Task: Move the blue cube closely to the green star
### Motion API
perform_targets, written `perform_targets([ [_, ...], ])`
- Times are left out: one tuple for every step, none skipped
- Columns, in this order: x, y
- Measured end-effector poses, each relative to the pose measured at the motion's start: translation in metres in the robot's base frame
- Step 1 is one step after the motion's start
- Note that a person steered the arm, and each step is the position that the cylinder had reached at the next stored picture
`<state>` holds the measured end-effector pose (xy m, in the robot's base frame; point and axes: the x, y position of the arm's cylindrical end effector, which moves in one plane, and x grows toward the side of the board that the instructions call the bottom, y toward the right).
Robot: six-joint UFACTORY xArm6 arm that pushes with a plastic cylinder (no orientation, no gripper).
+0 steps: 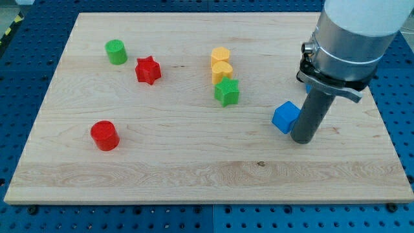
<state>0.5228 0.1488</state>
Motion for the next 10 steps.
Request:
perform_targets([
  [-0.002, 0.0],
  [-0.002, 0.0],
  [0.0, -0.008],
  [0.0, -0.011],
  [-0.001, -0.011],
  [-0.004, -0.011],
  [-0.004, -0.011],
  [-0.01, -0.013],
  [-0.028, -0.029],
  [-0.041, -0.035],
])
